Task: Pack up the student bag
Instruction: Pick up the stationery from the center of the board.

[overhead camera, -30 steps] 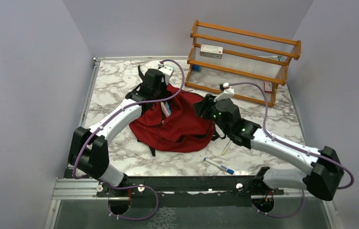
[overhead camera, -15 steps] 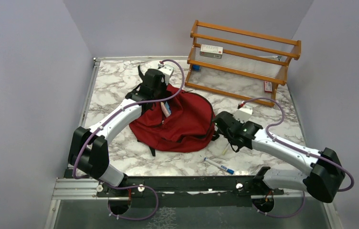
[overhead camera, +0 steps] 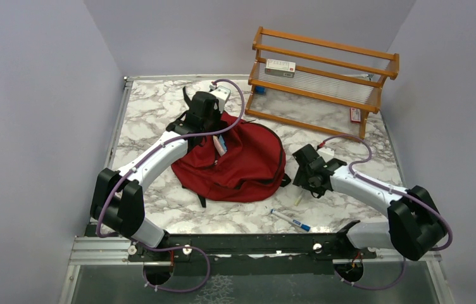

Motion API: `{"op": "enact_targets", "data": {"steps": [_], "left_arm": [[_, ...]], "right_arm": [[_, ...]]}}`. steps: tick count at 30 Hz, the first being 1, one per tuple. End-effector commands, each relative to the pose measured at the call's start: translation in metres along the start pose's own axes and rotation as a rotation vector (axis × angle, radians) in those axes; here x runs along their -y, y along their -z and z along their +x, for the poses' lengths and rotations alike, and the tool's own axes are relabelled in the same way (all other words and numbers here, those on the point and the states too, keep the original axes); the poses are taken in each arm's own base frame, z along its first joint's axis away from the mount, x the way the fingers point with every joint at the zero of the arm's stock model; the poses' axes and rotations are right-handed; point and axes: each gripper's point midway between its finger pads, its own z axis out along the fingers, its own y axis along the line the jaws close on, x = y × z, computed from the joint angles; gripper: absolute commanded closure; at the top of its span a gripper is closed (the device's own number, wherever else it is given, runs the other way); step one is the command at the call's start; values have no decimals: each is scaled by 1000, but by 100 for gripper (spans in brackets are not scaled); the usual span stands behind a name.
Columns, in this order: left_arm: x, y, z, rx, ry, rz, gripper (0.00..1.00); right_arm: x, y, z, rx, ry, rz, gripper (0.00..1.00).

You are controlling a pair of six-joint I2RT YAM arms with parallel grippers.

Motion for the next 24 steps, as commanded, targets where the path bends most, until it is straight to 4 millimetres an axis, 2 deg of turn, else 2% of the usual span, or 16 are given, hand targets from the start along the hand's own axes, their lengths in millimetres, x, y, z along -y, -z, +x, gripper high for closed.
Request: {"op": "enact_targets", "data": {"steps": [1, 8, 16, 21, 24], "left_arm": [[-12, 6, -14, 38, 6, -37, 100], [-14, 11, -18, 54, 10, -46, 100], [-12, 7, -15, 43, 10, -34, 100], [-12, 7, -15, 42, 11, -36, 100], [-12, 6, -13, 36, 7, -39, 100]], "right_arm": [[-17, -6, 8, -61, 46, -64, 35], [-8, -11, 14, -89, 66, -17, 39], [-14, -26, 36, -172, 43, -76, 50], [-11, -31, 43, -190, 43, -77, 60], [-11, -28, 39, -165, 28, -90, 70]]}}
